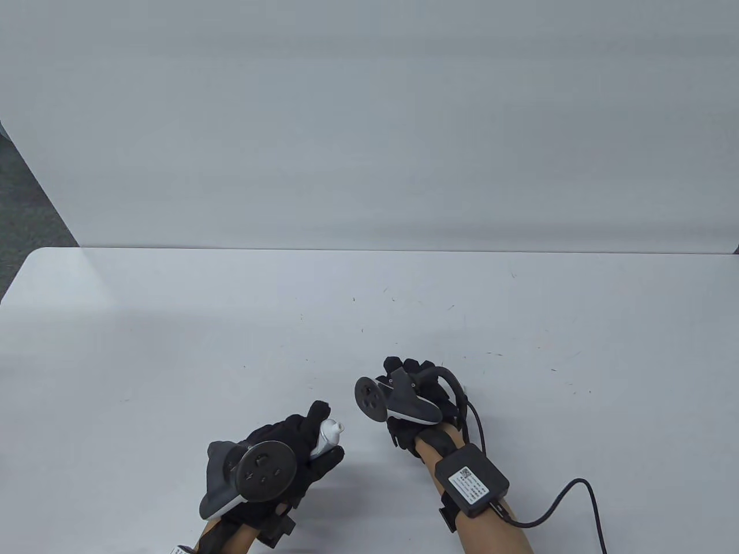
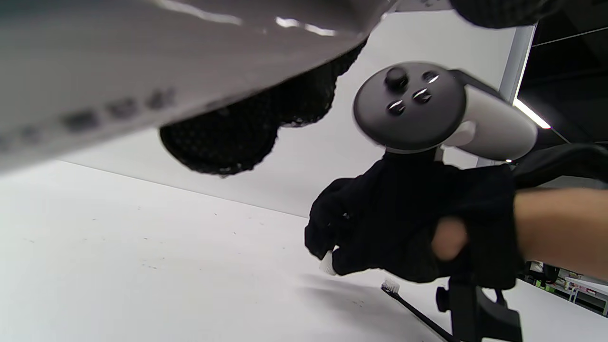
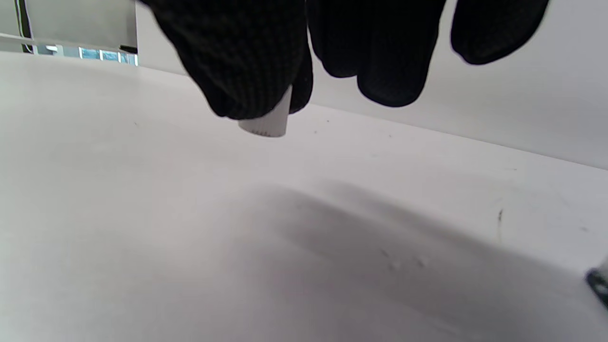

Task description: Squeeze toothpaste onto toothbrush

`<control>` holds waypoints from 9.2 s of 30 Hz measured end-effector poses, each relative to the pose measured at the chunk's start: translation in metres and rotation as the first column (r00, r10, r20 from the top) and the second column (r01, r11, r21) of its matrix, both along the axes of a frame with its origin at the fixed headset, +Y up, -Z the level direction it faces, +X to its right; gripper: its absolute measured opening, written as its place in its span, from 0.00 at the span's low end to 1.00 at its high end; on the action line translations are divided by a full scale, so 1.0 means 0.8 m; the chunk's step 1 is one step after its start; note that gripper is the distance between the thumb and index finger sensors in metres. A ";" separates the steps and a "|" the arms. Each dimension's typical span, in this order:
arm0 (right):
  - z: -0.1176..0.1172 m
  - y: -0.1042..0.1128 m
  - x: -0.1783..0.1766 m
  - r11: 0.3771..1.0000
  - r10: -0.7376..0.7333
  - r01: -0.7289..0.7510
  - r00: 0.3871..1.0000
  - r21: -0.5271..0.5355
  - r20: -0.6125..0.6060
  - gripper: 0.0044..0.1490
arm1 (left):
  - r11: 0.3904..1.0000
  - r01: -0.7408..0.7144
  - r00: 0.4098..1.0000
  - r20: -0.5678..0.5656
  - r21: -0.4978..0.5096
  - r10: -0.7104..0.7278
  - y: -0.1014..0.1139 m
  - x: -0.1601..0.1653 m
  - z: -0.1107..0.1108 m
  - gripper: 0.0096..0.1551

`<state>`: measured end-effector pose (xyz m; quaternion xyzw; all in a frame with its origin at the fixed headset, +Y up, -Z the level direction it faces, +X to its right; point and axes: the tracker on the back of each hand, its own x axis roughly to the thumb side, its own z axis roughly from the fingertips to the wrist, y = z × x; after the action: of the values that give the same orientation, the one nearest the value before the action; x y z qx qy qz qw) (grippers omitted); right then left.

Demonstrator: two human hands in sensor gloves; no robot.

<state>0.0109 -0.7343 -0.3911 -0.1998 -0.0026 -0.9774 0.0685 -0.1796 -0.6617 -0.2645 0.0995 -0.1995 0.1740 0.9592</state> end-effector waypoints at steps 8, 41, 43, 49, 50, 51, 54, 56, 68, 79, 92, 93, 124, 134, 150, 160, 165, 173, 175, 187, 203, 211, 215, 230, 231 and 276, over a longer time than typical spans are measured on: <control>-0.020 -0.027 -0.003 0.997 0.045 -0.042 0.998 -0.060 0.043 0.27 | 1.000 -0.020 0.999 -0.035 -0.020 0.020 0.000 -0.011 -0.006 0.52; 0.084 -0.032 0.168 0.924 -0.286 0.381 0.687 0.003 0.668 0.31 | 0.998 0.056 0.998 -0.011 -0.036 -0.057 -0.009 0.011 -0.001 0.51; 0.082 -0.034 0.163 0.943 -0.263 0.331 0.697 0.027 0.667 0.30 | 0.998 0.057 0.998 -0.013 -0.037 -0.058 -0.009 0.011 -0.001 0.51; 0.077 -0.044 0.148 0.967 -0.205 0.253 0.688 0.034 0.697 0.25 | 0.997 0.061 0.998 -0.020 -0.039 -0.061 -0.009 0.011 -0.001 0.51; 0.076 -0.044 0.147 0.967 -0.201 0.254 0.681 0.030 0.704 0.25 | 0.997 0.063 0.998 -0.020 -0.041 -0.064 -0.009 0.011 -0.001 0.51; 0.075 -0.044 0.147 0.966 -0.200 0.259 0.674 0.026 0.711 0.24 | 0.997 0.065 0.998 -0.020 -0.043 -0.066 -0.009 0.012 -0.001 0.51; 0.072 -0.045 0.150 0.953 -0.199 0.304 0.656 -0.013 0.728 0.26 | 0.996 0.070 0.997 -0.019 -0.046 -0.071 -0.010 0.013 -0.001 0.51; 0.072 -0.044 0.151 0.954 -0.199 0.300 0.673 -0.017 0.712 0.26 | 0.996 0.071 0.997 -0.021 -0.049 -0.072 -0.010 0.013 -0.001 0.50; 0.123 0.056 0.138 0.748 -0.663 0.644 0.724 0.159 0.190 0.25 | 0.997 0.072 0.997 -0.019 -0.030 -0.073 -0.011 0.015 -0.002 0.49; 0.193 0.080 0.106 0.752 -0.565 0.593 0.805 0.288 -0.181 0.24 | 0.994 0.102 0.994 0.038 -0.032 -0.100 -0.020 0.031 0.002 0.48; 0.207 0.076 0.087 0.805 -0.452 0.509 0.859 0.305 -0.241 0.24 | 0.987 0.132 0.991 0.046 -0.089 -0.128 -0.032 0.033 -0.005 0.46; 0.207 0.076 0.085 0.810 -0.438 0.497 0.865 0.310 -0.244 0.24 | 0.987 0.134 0.990 0.047 -0.092 -0.130 -0.032 0.033 -0.005 0.46; 0.209 0.074 0.081 0.834 -0.412 0.473 0.877 0.286 -0.248 0.24 | 0.972 0.174 0.984 -0.007 -0.158 -0.177 -0.034 0.029 -0.011 0.46; 0.200 0.070 0.087 0.817 -0.522 0.555 0.828 0.159 -0.205 0.23 | 0.952 0.273 0.954 -0.093 -0.135 -0.287 -0.034 0.029 -0.011 0.46; 0.169 0.047 0.113 0.514 -0.841 0.833 0.536 -0.204 0.070 0.23 | 0.932 0.348 0.919 -0.162 -0.097 -0.360 -0.032 0.025 -0.012 0.46; 0.154 0.038 0.153 0.170 -0.942 0.975 0.203 -0.143 0.267 0.23 | 0.946 0.306 0.935 -0.152 -0.112 -0.320 -0.034 0.021 -0.014 0.46; 0.147 0.034 0.196 -0.036 -0.949 0.996 -0.058 0.076 0.310 0.25 | 0.956 0.266 0.947 -0.151 -0.124 -0.283 -0.033 0.019 -0.014 0.46; 0.134 0.021 0.239 0.081 -0.947 0.951 -0.019 0.297 0.319 0.29 | 0.958 0.259 0.949 -0.151 -0.121 -0.275 -0.035 0.018 -0.014 0.46; 0.129 0.015 0.245 0.127 -0.939 0.937 0.008 0.325 0.343 0.28 | 0.959 0.256 0.950 -0.150 -0.123 -0.273 -0.035 0.017 -0.014 0.46; 0.097 -0.038 0.247 0.514 -0.757 0.816 0.287 0.264 0.587 0.26 | 0.960 0.249 0.953 -0.146 -0.129 -0.267 -0.036 0.017 -0.014 0.46; 0.081 -0.044 0.208 0.809 -0.520 0.584 0.667 0.059 0.533 0.26 | 0.958 0.247 0.954 -0.137 -0.148 -0.267 -0.037 0.018 -0.014 0.46; 0.080 -0.046 0.200 0.865 -0.438 0.502 0.748 0.006 0.499 0.27 | 0.957 0.245 0.956 -0.128 -0.157 -0.265 -0.039 0.020 -0.014 0.46; 0.082 -0.046 0.203 0.858 -0.452 0.514 0.742 0.012 0.495 0.28 | 0.956 0.246 0.955 -0.128 -0.158 -0.267 -0.039 0.020 -0.014 0.46; 0.087 -0.038 0.235 0.786 -0.538 0.617 0.648 0.044 0.539 0.30 | 0.959 0.237 0.957 -0.133 -0.153 -0.258 -0.037 0.017 -0.015 0.46; 0.088 -0.035 0.236 0.783 -0.546 0.619 0.644 0.055 0.535 0.30 | 0.960 0.236 0.957 -0.134 -0.151 -0.256 -0.037 0.017 -0.015 0.46; -0.008 0.006 0.003 0.980 -0.197 0.190 0.953 0.056 0.230 0.23 | 0.982 0.160 0.971 -0.160 -0.103 -0.175 -0.021 -0.003 -0.015 0.46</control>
<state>0.0131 -0.7296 -0.3974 -0.0814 0.0250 -0.9961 -0.0250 -0.1817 -0.6786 -0.2762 0.0538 -0.1174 0.0922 0.9873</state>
